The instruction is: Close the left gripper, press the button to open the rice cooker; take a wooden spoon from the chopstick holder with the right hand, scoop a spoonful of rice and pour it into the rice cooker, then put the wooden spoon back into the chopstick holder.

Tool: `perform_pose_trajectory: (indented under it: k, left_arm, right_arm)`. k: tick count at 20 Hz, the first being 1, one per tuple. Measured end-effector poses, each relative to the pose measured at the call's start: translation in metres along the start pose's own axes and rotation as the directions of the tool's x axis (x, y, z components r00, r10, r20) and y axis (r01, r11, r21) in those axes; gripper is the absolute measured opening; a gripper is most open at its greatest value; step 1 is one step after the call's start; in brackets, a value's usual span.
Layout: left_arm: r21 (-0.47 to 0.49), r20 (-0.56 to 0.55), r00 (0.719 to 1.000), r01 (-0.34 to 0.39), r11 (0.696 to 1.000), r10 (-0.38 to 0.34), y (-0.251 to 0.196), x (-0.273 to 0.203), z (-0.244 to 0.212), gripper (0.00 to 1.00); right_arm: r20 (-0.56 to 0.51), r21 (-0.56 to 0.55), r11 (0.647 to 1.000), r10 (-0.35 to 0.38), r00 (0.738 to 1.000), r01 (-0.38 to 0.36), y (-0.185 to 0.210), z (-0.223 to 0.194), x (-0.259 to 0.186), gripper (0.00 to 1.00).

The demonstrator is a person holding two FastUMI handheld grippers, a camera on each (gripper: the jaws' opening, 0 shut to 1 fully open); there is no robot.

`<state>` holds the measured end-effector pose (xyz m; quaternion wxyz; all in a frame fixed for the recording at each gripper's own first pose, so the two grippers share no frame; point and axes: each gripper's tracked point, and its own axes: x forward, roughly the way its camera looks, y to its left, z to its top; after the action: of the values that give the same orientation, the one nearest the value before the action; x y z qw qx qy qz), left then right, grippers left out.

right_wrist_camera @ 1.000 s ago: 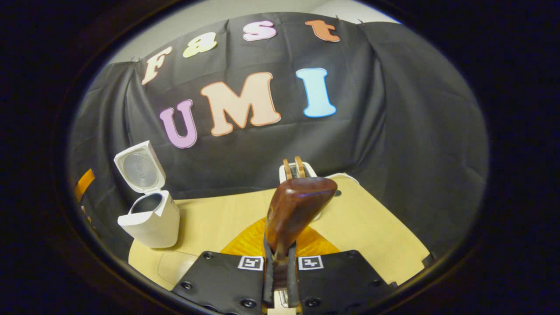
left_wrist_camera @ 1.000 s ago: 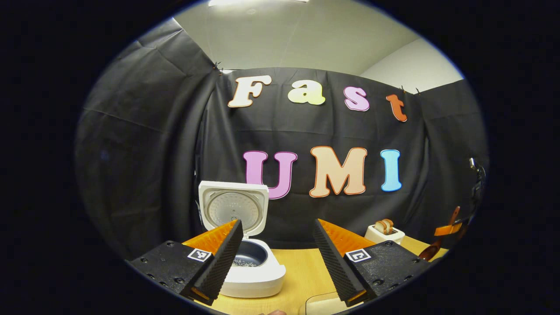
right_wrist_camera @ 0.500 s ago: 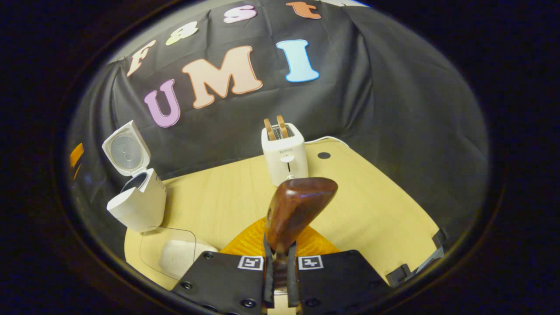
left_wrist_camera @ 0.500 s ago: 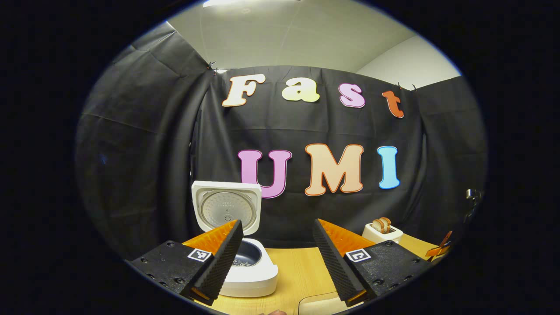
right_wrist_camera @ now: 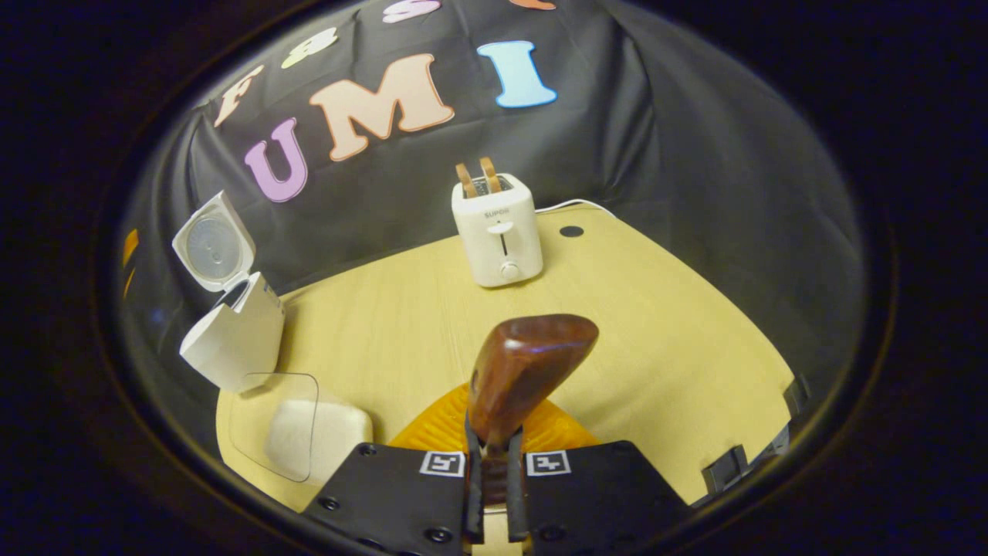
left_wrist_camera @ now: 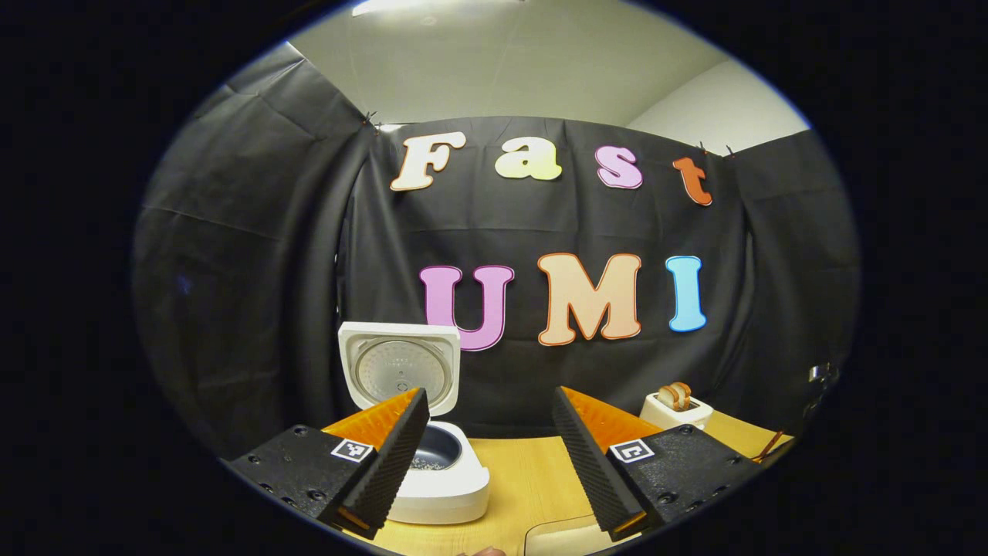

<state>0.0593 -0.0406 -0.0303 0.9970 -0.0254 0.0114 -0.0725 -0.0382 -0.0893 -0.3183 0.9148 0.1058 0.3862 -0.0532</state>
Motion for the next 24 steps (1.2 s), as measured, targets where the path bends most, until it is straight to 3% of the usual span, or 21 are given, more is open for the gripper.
perform_pose_trajectory:
  k: [6, 11, 18, 24]
  left_arm:
    - [-0.009, -0.001, 1.000, -0.001, 1.000, 0.001, -0.002, -0.004, 0.001, 0.95]
    - [-0.014, 0.003, 1.000, -0.004, 1.000, 0.004, 0.000, -0.009, 0.006, 0.95]
    - [-0.023, -0.032, 0.998, -0.054, 0.998, 0.054, 0.027, 0.001, 0.007, 0.94]
    - [-0.001, -0.045, 0.991, -0.129, 0.992, 0.129, 0.076, 0.040, 0.020, 0.92]
  right_arm:
    - [0.088, -0.019, 1.000, -0.016, 0.996, 0.017, -0.010, 0.028, -0.013, 0.33]
    - [0.232, -0.078, 0.996, -0.025, 0.972, 0.044, -0.010, 0.078, -0.039, 1.00]
    - [0.419, -0.197, 0.980, 0.086, 0.904, -0.002, 0.047, 0.136, -0.085, 1.00]
    - [0.430, -0.260, 0.965, 0.143, 0.891, -0.029, 0.075, 0.141, -0.105, 1.00]
